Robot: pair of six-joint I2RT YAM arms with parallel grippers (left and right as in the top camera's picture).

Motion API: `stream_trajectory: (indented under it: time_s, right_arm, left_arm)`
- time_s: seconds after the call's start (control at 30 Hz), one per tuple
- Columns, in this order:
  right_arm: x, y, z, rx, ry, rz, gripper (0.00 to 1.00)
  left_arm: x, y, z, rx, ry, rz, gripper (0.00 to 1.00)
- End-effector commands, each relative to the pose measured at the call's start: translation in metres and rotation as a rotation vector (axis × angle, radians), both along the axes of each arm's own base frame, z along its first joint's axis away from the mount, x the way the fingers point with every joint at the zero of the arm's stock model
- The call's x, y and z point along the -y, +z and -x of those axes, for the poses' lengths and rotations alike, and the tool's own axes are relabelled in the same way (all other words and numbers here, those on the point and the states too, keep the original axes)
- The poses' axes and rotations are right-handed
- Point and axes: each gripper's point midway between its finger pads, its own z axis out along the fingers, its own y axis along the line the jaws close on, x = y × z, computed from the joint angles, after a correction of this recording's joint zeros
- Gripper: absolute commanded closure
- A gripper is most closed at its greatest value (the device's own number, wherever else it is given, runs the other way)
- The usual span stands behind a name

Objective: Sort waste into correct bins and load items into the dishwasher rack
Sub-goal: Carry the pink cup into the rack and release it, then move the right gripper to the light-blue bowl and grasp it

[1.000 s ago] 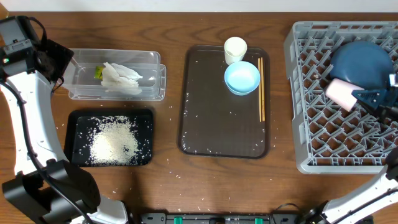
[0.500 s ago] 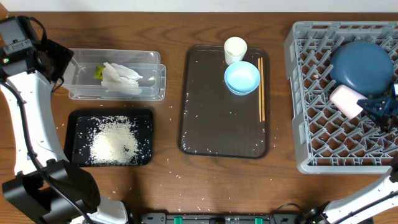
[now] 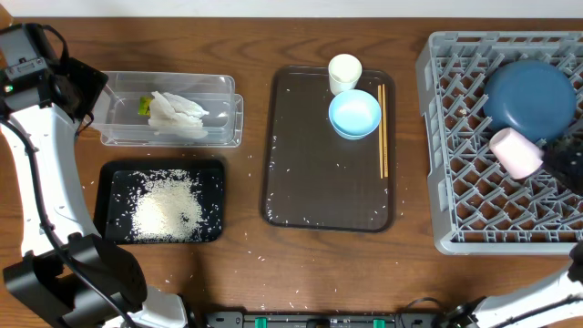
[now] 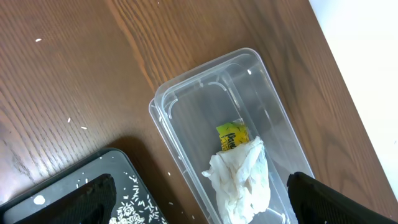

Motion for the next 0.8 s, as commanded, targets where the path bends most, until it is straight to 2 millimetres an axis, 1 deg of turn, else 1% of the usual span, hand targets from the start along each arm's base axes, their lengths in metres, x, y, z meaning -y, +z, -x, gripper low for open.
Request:
stream_trajectory:
  time_s: [0.0,0.1,0.17,0.27,0.37,0.47,0.53,0.57,0.63,0.67,0.7,0.77]
  right_arm:
    - [0.015,0.013,0.019,-0.168,-0.140,0.120,0.73]
    - [0.023,0.032,0.027,-0.194,-0.219,0.216,0.73]
    - [0.023,0.049,0.029,-0.176,-0.247,0.269,0.73]
    - [0.013,0.071,0.027,-0.118,-0.236,0.326,0.78]
    - [-0.005,0.087,0.021,-0.071,-0.195,0.364,0.80]
    - [-0.037,0.097,0.006,-0.027,-0.101,0.388,0.79]
    - [-0.064,0.100,-0.006,0.001,-0.015,0.397,0.76]
    - [-0.082,0.101,-0.015,0.023,0.045,0.404,0.73]
    - [-0.114,0.101,-0.032,0.065,0.146,0.421,0.63]
    - [-0.135,0.099,-0.042,0.087,0.211,0.442,0.57]
    - [-0.150,0.097,-0.049,0.097,0.250,0.464,0.52]
    - [-0.177,0.091,-0.065,0.099,0.292,0.521,0.48]
  left_arm:
    - [-0.001,0.005,0.001,0.011,0.010,-0.001,0.09]
    - [-0.001,0.005,0.001,0.012,0.010,-0.001,0.09]
    - [-0.001,0.005,0.001,0.012,0.010,-0.001,0.09]
    - [-0.001,0.005,0.001,0.012,0.010,-0.001,0.09]
    - [-0.001,0.005,0.001,0.012,0.010,-0.001,0.09]
    - [-0.001,0.005,0.001,0.012,0.010,-0.001,0.09]
    - [-0.001,0.005,0.001,0.012,0.010,-0.001,0.09]
    - [-0.001,0.005,0.001,0.011,0.010,-0.001,0.09]
    - [-0.001,0.005,0.001,0.012,0.010,-0.001,0.09]
    - [-0.001,0.005,0.001,0.011,0.010,-0.001,0.09]
    - [-0.001,0.005,0.001,0.011,0.010,-0.001,0.09]
    - [-0.001,0.005,0.001,0.011,0.010,-0.001,0.09]
